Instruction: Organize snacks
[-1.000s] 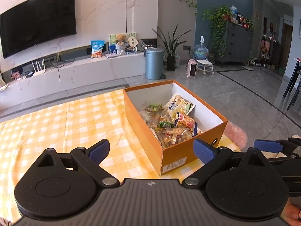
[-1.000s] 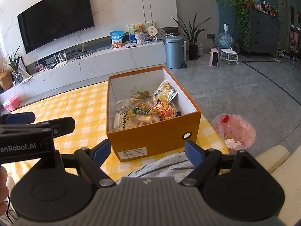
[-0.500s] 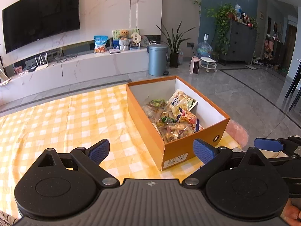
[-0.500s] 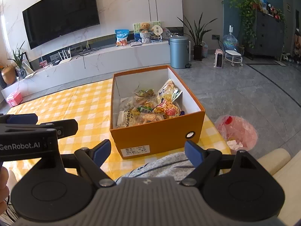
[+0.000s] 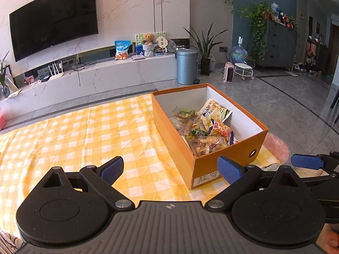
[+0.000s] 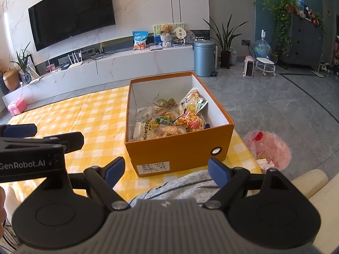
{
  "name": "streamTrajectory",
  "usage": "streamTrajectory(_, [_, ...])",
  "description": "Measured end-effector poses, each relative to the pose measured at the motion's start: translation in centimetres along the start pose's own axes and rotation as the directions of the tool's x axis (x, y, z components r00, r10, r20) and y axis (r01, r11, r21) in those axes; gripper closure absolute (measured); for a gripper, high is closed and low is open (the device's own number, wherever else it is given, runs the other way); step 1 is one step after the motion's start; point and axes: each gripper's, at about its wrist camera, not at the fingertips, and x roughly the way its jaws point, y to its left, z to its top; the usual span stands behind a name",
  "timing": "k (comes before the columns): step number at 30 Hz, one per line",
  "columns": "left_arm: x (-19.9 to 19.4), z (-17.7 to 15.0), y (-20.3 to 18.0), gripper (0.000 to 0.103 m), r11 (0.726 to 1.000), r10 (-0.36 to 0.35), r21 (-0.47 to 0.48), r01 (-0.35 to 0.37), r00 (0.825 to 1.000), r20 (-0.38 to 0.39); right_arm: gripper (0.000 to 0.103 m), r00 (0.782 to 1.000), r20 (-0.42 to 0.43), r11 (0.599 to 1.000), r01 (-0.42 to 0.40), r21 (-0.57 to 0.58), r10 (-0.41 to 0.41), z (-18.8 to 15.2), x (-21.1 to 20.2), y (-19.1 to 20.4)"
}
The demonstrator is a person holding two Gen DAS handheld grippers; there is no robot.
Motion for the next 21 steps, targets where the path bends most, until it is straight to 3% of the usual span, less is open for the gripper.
streamTrajectory(21, [0.0, -0.4, 0.5, 0.000, 0.999, -0.020, -0.039, 0.019, 1.000, -0.024, 0.019, 1.000, -0.010, 0.999, 0.005, -0.034, -0.005, -0.1, 0.1, 1.1])
